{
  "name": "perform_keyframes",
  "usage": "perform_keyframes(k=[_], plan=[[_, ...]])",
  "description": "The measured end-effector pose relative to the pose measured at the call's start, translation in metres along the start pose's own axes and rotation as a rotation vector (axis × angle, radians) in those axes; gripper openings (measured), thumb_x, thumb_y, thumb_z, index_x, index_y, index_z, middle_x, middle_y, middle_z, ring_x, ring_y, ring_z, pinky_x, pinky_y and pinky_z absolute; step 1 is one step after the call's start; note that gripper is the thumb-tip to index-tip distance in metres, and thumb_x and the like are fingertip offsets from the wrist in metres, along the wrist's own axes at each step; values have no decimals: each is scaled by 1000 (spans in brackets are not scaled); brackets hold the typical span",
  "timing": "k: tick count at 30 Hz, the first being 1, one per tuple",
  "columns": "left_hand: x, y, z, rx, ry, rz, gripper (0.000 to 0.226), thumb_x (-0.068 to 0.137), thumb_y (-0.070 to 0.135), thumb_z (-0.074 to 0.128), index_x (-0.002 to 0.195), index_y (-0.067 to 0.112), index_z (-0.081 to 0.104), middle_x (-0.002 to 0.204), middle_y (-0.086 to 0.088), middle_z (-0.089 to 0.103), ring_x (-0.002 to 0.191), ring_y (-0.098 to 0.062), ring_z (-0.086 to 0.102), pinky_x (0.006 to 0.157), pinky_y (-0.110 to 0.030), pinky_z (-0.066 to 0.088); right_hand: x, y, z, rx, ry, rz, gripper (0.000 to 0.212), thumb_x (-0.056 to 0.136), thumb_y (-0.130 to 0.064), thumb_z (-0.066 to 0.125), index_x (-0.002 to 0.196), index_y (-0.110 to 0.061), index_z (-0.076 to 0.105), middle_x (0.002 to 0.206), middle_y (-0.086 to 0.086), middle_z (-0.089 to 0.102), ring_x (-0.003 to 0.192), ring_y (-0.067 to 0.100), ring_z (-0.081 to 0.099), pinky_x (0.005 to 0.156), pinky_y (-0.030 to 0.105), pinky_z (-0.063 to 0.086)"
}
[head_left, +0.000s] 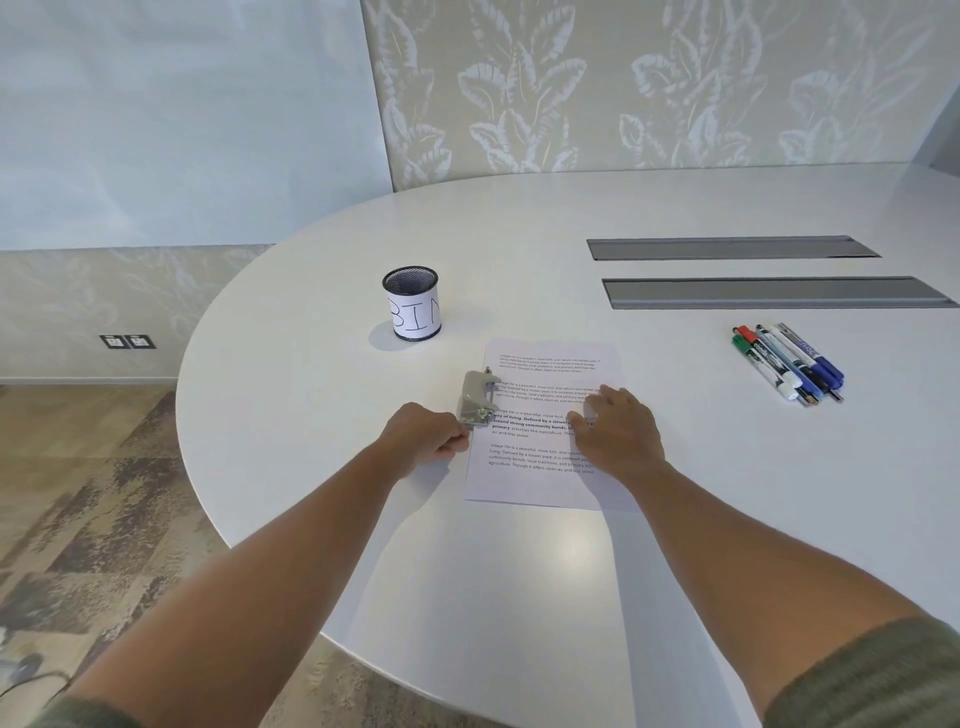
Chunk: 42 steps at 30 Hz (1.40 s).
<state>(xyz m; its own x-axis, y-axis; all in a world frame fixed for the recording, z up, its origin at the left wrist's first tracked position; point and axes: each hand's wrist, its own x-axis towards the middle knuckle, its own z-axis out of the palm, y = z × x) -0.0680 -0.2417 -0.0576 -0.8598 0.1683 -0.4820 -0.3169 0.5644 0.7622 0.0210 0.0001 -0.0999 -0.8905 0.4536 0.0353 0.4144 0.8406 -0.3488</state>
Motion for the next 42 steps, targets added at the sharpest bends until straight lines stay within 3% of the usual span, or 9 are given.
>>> perform_keyframes(k=[4, 9, 18, 25, 29, 34, 37, 40, 42], plan=[[-2, 1, 7, 18, -31, 30, 14, 74, 15, 69, 86, 13, 74, 82, -4, 78, 62, -15, 57, 66, -22, 45, -4, 1, -3, 14, 9, 11, 52, 97, -47, 40, 138, -16, 51, 158, 4, 31, 148, 23, 19, 120, 38, 15], [-6, 5, 16, 138, -28, 65, 10, 66, 14, 66, 72, 15, 58, 63, -4, 50, 53, -19, 33, 54, -23, 26, -7, 7, -7, 7, 17, 19, 50, 97, -46, 40, 132, -14, 55, 157, 6, 33, 147, 23, 20, 120, 40, 16], [-11, 17, 48, 77, -172, 98, 19, 84, 32, 72, 83, 14, 64, 75, -5, 62, 59, -18, 47, 56, -23, 37, -11, 20, -12, 35, 50, 66, 49, 97, -46, 42, 131, -12, 54, 155, 4, 34, 146, 21, 22, 118, 38, 21], [-10, 31, 65, 2, -144, 157, 12, 87, 19, 66, 88, 8, 61, 107, -18, 74, 100, -32, 72, 96, -40, 56, -11, 22, -18, 166, 75, 134, 53, 94, -45, 48, 135, -12, 48, 148, 1, 39, 138, 19, 34, 106, 41, 38], [-9, 38, 67, 84, -80, 217, 14, 89, 21, 61, 90, 7, 65, 97, -10, 69, 90, -26, 67, 82, -34, 56, -8, 22, -26, 241, 93, 188, 56, 95, -39, 48, 143, -10, 40, 149, 1, 36, 137, 19, 35, 102, 41, 39], [-6, 39, 63, 171, -8, 296, 36, 92, 25, 60, 62, 16, 43, 68, 0, 46, 62, -19, 43, 60, -27, 32, 1, 21, -38, 419, 209, 311, 60, 91, -33, 56, 144, -10, 38, 148, 5, 39, 134, 26, 41, 101, 44, 41], [-5, 39, 58, 170, 2, 355, 34, 90, 23, 61, 62, 14, 45, 80, -2, 49, 66, -22, 47, 66, -30, 35, 8, 22, -44, 574, 239, 418, 66, 87, -32, 58, 145, -8, 36, 147, 8, 44, 131, 28, 47, 100, 42, 45], [-5, 40, 52, 149, 9, 390, 18, 90, 25, 64, 84, 7, 64, 105, -6, 59, 91, -30, 63, 77, -36, 49, 12, 23, -46, 740, 234, 517, 68, 82, -27, 57, 144, -10, 36, 135, 8, 57, 109, 27, 59, 83, 33, 46], [-4, 40, 47, 113, 10, 387, 14, 90, 26, 66, 87, 13, 63, 98, -5, 65, 92, -28, 64, 83, -39, 52, 14, 25, -45, 835, 235, 568, 68, 80, -25, 57, 144, -11, 37, 131, 7, 58, 96, 24, 55, 77, 31, 42]])
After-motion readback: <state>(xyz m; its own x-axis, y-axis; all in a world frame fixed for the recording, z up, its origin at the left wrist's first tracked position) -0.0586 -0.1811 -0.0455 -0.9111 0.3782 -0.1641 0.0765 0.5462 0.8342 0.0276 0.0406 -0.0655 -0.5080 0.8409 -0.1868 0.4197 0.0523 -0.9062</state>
